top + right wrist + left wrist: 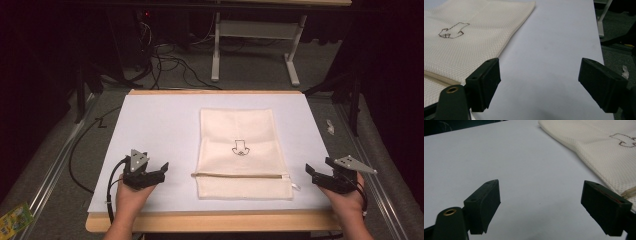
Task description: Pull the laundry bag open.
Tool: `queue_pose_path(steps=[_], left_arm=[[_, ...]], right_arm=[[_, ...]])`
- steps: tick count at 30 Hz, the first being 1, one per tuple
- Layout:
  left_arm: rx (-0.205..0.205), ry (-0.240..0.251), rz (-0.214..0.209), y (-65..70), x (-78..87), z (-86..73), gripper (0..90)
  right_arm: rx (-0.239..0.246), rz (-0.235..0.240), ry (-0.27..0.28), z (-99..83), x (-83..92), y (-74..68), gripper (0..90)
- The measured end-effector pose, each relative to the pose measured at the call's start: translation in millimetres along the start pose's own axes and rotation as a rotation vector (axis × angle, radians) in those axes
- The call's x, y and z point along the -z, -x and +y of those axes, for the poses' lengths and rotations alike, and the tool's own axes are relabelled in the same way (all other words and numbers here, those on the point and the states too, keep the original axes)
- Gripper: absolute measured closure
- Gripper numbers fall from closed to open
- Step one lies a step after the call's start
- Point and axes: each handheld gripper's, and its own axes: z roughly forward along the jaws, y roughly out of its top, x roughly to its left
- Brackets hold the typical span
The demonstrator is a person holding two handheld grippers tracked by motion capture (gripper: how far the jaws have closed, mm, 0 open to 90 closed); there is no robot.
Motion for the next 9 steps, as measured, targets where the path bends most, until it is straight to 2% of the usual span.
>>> queue_pose_path(steps=[4,9], left_arm=[[-0.037,-0.023,-0.012,5.5,-3.6,-1.0,15.7],[-0.018,-0.019,-0.003,1.1,-1.9,-1.7,15.5]], right_arm=[[0.019,0.001,0.0,0.4,-1.0,-2.9,18.3],[0.009,-0.005,0.006,-0.2,0.4,0.5,18.3]])
